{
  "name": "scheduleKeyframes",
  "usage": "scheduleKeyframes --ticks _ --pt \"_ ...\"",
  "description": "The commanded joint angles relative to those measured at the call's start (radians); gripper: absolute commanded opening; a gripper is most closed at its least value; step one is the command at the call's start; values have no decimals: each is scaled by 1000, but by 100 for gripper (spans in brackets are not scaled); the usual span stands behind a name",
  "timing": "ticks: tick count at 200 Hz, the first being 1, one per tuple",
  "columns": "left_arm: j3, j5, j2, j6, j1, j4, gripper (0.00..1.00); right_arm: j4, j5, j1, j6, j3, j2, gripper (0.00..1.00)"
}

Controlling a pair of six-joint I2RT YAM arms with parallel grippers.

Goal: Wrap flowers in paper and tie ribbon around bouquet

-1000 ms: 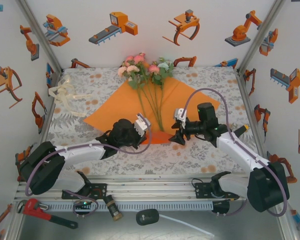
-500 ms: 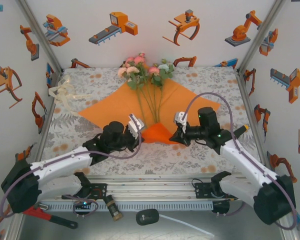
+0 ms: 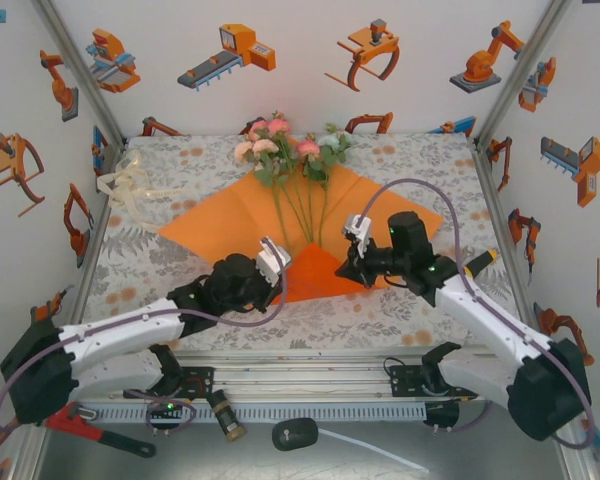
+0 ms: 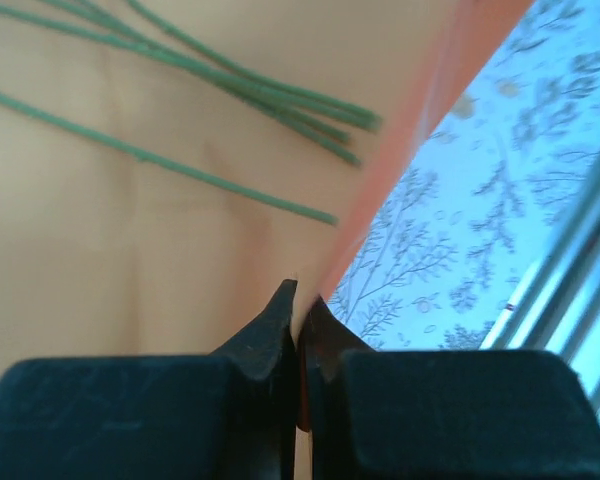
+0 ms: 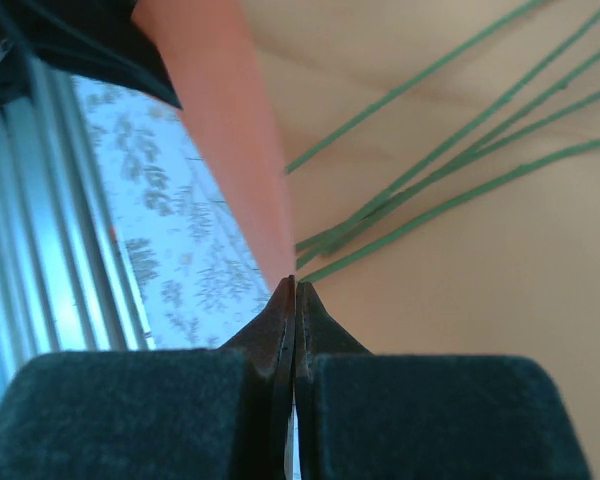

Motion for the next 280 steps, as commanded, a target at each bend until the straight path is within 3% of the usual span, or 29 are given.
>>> scheduleKeyframes --ticks 1,59,81,87,122,137,163,182,206,231,252,280 --pt "49 -97 80 20 16 36 22 86 66 -7 -18 53 77 0" --pt "-10 -15 90 -18 95 78 47 202 81 -48 -2 65 219 0" --pt "-15 25 101 -26 120 77 49 229 67 -54 4 70 267 1" --pt "-13 47 113 -28 124 78 53 244 62 -55 8 68 280 1" --pt "8 113 194 -45 128 113 53 300 98 -69 45 71 356 1" --pt "9 112 220 -51 129 130 48 317 123 -74 60 69 377 7" --pt "16 112 256 -52 137 145 13 303 150 -83 96 75 384 38" --pt "16 111 275 -60 148 162 0 210 125 -110 186 94 374 51" --pt "18 103 288 -65 159 182 0 57 144 -142 343 109 346 61" --pt "27 98 312 -68 167 193 0 -80 311 -142 450 93 288 62" --pt "30 119 344 -69 168 232 2 -97 351 -142 458 44 274 61" --pt "47 129 386 -73 169 241 3 -180 592 -142 531 72 246 60"
